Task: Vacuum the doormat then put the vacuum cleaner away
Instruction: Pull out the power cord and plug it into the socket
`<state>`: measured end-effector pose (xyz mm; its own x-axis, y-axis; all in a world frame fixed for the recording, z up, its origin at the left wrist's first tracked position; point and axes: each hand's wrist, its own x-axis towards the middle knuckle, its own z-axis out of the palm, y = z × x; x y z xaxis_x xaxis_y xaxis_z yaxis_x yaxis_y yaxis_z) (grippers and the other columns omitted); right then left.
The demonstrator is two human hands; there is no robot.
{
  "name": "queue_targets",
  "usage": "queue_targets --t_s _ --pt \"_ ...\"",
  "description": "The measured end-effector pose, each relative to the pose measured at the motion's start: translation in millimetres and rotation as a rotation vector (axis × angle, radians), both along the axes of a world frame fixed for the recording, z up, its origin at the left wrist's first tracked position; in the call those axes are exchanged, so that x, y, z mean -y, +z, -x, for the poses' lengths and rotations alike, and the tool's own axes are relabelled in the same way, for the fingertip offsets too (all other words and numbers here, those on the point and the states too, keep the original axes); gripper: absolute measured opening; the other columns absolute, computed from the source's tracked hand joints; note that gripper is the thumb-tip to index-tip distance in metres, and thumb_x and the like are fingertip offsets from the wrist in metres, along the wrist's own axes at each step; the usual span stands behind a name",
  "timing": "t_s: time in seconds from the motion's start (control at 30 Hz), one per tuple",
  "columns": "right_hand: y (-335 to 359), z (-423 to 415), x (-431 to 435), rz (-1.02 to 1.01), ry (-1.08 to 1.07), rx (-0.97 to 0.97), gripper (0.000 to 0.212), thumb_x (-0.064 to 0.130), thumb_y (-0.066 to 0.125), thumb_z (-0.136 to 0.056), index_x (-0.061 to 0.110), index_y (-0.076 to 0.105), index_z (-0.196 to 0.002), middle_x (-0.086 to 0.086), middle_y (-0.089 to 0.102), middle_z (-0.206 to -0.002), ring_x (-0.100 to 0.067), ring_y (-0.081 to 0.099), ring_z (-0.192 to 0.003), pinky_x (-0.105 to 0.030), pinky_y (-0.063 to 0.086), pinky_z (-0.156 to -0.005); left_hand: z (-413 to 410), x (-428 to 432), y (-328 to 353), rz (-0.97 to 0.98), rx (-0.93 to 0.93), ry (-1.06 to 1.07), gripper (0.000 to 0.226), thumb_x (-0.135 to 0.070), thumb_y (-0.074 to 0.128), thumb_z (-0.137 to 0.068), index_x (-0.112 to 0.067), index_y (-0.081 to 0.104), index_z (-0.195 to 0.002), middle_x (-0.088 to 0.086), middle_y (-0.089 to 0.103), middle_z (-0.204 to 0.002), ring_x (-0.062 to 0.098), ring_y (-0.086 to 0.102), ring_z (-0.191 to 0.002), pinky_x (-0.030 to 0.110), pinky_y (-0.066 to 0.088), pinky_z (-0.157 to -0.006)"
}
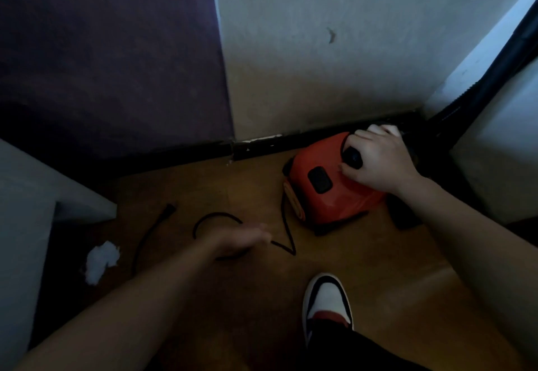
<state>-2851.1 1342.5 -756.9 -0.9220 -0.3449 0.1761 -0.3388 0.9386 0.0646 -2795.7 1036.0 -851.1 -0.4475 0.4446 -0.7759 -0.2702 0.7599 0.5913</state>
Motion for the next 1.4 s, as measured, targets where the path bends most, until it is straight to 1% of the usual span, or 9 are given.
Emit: queue_targets --t_s 0.07,0.13,0.23,0.33,0.47,0.67,0.87,1.0,1.4 --pt "-3 1 -2 0.009 0.011 -0.019 0.044 0.059 0.049 -0.076 0.019 0.064 -0.088 0.003 0.058 -0.081 -0.028 0.057 -0.088 -0.043 0.034 -0.092 4 -20 -11 -0.074 -0.082 0.237 0.016 -0.027 0.051 -0.092 -0.021 0.065 -0.091 0.000 0.064 -0.103 0.017 0.060 -0.101 0.033 0.048 -0.097" --pt "-4 2 -3 0.021 0.017 -0.031 0.045 0.060 0.048 -0.076 0.020 0.064 -0.087 0.004 0.059 -0.081 -0.027 0.057 -0.087 -0.042 0.033 -0.092 14 -40 -10 -0.114 -0.050 0.428 0.025 -0.008 0.040 -0.093 -0.021 0.053 -0.076 0.001 0.056 -0.087 0.014 0.052 -0.079 0.029 0.045 -0.073" --pt "-5 3 -4 0.035 0.028 -0.031 0.043 0.060 0.049 -0.075 0.021 0.063 -0.087 0.005 0.059 -0.080 -0.026 0.057 -0.087 -0.041 0.032 -0.093 29 -59 -24 -0.260 0.092 0.758 0.030 -0.002 0.032 -0.086 -0.022 0.053 -0.080 0.005 0.059 -0.098 0.020 0.053 -0.089 0.034 0.047 -0.083" --pt "-8 4 -6 0.038 0.032 -0.045 0.043 0.061 0.049 -0.075 0.022 0.063 -0.086 0.005 0.059 -0.080 -0.025 0.056 -0.086 -0.042 0.033 -0.093 38 -70 -35 -0.444 0.091 0.943 0.031 0.001 0.038 -0.075 -0.013 0.055 -0.097 0.008 0.057 -0.092 0.022 0.054 -0.081 0.030 0.045 -0.067" --pt "-9 5 -7 0.035 0.041 -0.055 0.042 0.062 0.049 -0.076 0.023 0.062 -0.085 0.006 0.058 -0.080 -0.024 0.055 -0.085 -0.043 0.034 -0.092 44 -79 -55 -0.515 -0.091 0.855 0.053 0.020 0.038 -0.082 -0.013 0.048 -0.122 0.001 0.060 -0.100 0.018 0.059 -0.090 0.030 0.051 -0.073" --pt "-9 4 -7 0.051 0.042 -0.064 0.039 0.061 0.052 -0.076 0.023 0.061 -0.083 0.006 0.056 -0.078 -0.024 0.054 -0.083 -0.043 0.035 -0.090 60 -64 -74 -0.258 -0.470 0.509 0.028 0.001 0.048 -0.099 -0.009 0.060 -0.123 0.002 0.064 -0.123 0.016 0.059 -0.114 0.025 0.046 -0.099" --pt "-8 5 -5 0.037 0.029 -0.061 0.040 0.063 0.051 -0.074 0.024 0.061 -0.082 0.007 0.057 -0.078 -0.024 0.055 -0.083 -0.041 0.033 -0.089 93 -55 -55 -0.211 -0.716 0.386 0.016 0.001 0.054 -0.095 -0.004 0.068 -0.100 0.012 0.065 -0.103 0.018 0.059 -0.097 0.022 0.039 -0.080" --pt "-6 4 -3 0.034 0.006 -0.047 0.042 0.063 0.050 -0.075 0.024 0.061 -0.083 0.005 0.059 -0.079 -0.024 0.056 -0.084 -0.042 0.034 -0.089 87 -43 -13 -0.416 -0.644 0.236 0.012 -0.003 0.063 -0.087 -0.012 0.067 -0.093 -0.005 0.065 -0.089 -0.010 0.058 -0.081 0.011 0.044 -0.077" --pt "3 0 2 0.029 -0.039 0.020 0.041 0.061 0.050 -0.074 0.023 0.061 -0.082 0.005 0.058 -0.079 -0.025 0.057 -0.088 -0.041 0.034 -0.094 -5 -32 8 -0.346 -0.256 0.308 0.011 -0.019 0.071 -0.091 -0.023 0.069 -0.081 -0.005 0.065 -0.079 -0.001 0.059 -0.073 0.018 0.047 -0.072"
